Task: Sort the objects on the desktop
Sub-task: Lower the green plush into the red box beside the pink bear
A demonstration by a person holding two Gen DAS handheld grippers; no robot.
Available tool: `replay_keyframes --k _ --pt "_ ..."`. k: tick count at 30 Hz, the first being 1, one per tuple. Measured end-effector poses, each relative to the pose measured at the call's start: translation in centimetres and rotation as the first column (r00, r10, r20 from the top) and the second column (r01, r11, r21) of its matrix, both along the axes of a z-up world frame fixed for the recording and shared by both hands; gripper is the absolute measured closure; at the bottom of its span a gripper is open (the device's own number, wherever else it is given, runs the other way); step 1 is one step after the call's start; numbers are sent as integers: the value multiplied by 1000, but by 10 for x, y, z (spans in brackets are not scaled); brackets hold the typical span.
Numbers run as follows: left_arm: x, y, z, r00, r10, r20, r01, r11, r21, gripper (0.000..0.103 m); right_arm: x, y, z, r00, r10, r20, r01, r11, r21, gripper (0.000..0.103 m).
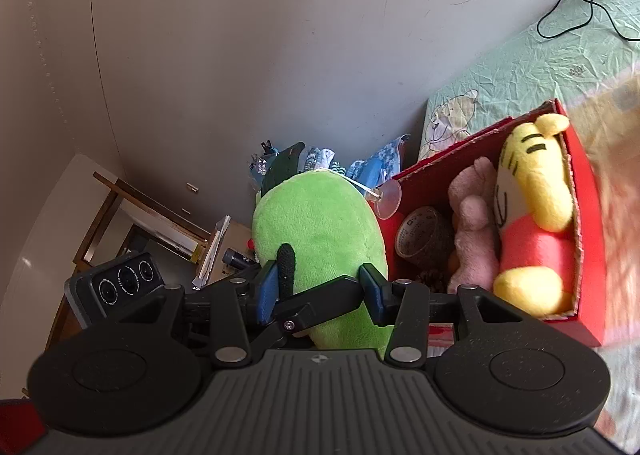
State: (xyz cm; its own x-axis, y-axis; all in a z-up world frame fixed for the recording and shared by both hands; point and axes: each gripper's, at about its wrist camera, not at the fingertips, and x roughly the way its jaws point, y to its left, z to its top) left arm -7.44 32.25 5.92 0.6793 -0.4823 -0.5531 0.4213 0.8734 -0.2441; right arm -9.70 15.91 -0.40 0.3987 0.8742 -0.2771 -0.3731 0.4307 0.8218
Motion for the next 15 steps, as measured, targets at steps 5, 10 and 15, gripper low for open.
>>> replay_keyframes --k 5,10,15 --pt "21 24 -6 1000 4 5 -4 1000 19 23 18 23 -8 1000 -22 11 22 1000 5 56" --pt "44 42 -23 1000 -1 -29 1 1000 25 23 31 38 -24 999 -50 -18 50 999 7 55" --pt "66 51 -49 996 -11 -88 14 1000 28 23 42 44 -48 994 -77 -72 77 997 -2 55"
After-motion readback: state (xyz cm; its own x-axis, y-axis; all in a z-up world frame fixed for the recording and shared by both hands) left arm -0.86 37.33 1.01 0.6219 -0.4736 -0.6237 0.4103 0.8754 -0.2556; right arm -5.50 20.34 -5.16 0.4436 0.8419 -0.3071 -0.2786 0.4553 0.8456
